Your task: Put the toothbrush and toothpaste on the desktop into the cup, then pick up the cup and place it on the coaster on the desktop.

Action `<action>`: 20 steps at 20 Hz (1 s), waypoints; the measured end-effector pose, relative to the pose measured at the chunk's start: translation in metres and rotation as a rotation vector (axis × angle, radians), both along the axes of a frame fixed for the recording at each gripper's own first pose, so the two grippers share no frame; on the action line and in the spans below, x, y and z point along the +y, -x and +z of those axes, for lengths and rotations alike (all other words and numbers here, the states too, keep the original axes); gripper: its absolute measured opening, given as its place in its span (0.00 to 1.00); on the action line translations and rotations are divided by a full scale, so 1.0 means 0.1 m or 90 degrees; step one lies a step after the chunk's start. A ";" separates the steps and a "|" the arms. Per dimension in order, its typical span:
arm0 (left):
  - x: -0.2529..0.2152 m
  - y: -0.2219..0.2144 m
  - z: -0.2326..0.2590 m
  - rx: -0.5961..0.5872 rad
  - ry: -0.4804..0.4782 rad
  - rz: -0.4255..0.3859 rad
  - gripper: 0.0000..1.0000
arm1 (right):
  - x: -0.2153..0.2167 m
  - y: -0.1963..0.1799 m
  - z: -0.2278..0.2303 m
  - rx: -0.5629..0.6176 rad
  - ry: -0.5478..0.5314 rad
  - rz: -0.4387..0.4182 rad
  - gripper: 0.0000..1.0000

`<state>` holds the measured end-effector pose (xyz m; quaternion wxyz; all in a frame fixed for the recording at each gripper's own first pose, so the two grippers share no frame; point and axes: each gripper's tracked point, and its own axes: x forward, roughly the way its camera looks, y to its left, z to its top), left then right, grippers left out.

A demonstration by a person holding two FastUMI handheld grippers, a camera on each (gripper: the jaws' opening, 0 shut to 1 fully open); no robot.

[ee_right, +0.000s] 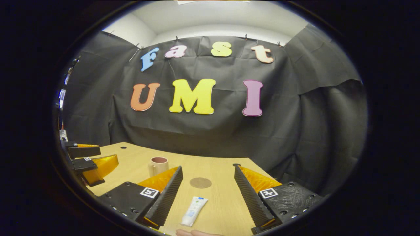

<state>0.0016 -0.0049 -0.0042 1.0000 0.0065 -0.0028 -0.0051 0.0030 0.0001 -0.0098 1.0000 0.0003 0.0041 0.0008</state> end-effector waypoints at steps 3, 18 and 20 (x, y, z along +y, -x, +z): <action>0.00 -0.02 -0.06 0.012 -0.002 0.001 1.00 | -0.04 -0.02 -0.01 -0.004 0.000 -0.007 0.97; -0.17 -0.26 -0.73 0.127 -0.017 -0.035 1.00 | -0.12 0.01 -0.18 0.003 -0.002 -0.007 0.95; -0.24 -0.29 -0.98 0.172 -0.027 -0.051 1.00 | -0.10 -0.01 -0.30 0.015 -0.002 -0.003 0.95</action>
